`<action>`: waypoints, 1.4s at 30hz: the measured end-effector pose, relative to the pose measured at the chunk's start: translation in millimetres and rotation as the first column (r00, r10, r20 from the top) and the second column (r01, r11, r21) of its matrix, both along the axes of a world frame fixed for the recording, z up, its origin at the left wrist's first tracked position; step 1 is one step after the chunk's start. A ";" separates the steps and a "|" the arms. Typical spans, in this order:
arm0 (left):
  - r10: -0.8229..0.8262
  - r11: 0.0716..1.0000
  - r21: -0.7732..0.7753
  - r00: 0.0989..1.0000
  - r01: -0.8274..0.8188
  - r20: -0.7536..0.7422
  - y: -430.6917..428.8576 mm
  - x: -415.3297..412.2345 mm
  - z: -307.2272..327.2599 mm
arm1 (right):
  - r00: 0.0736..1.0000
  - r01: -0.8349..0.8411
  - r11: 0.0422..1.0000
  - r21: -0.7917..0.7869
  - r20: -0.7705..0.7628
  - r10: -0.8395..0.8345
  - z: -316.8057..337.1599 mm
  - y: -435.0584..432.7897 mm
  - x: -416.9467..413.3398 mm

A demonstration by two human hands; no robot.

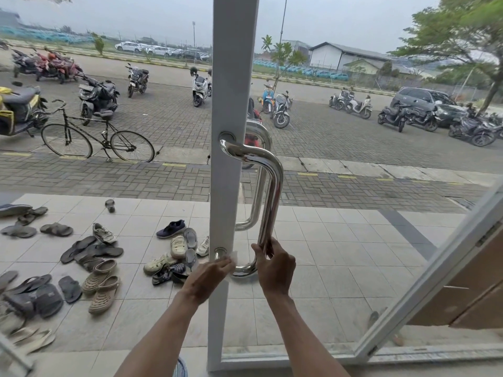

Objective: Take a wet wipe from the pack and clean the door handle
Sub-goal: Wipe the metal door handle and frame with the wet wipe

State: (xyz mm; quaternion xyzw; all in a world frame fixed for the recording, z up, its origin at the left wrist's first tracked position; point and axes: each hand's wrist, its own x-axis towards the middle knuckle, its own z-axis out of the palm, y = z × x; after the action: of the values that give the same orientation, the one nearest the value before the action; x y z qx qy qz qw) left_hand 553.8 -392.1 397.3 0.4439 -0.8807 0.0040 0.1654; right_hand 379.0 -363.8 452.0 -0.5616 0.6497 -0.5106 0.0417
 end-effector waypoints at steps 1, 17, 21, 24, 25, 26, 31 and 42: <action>0.038 0.999 -0.010 0.999 -0.038 0.001 -3.9 2.4 0.7 | 1.000 -0.002 1.000 0.002 0.002 0.002 0.5 -0.1 -0.4; 0.081 0.995 -0.056 0.994 -0.077 0.069 6.4 -21.6 4.9 | 0.999 0.033 0.999 0.042 -0.011 -0.033 3.0 -2.9 -1.1; 0.054 0.994 -0.092 0.999 -0.054 -0.005 19.8 -29.5 2.0 | 0.999 0.038 0.998 0.052 0.012 -0.039 3.2 -1.4 4.5; 0.084 0.995 -0.049 0.996 -0.085 -0.014 16.6 -22.1 2.5 | 0.999 0.045 0.996 0.081 0.018 -0.047 2.9 -1.4 3.1; 0.117 0.993 -0.035 0.993 -0.116 0.005 12.8 -16.2 3.7 | 0.999 0.048 0.995 0.085 0.014 -0.049 2.5 -1.4 2.6; 0.144 0.989 -0.044 0.990 -0.144 -0.005 7.9 -9.7 5.5 | 0.999 0.048 0.995 0.086 0.012 -0.049 2.4 -1.8 2.5; 0.205 0.977 0.063 0.979 -0.205 0.002 -19.2 4.0 20.1 | 1.000 0.023 0.994 0.104 0.007 -0.024 2.1 -4.6 -1.3; 0.113 0.992 0.030 0.976 -0.120 0.188 -6.3 -7.0 19.9 | 1.000 0.015 0.997 0.081 -0.021 -0.014 0.6 -5.8 -3.9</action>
State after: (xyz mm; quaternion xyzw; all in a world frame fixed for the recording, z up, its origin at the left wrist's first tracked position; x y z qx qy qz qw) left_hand 546.9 -398.4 417.2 0.4958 -0.8646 0.0369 0.0726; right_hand 375.2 -369.6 452.6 -0.5599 0.6743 -0.4784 0.0540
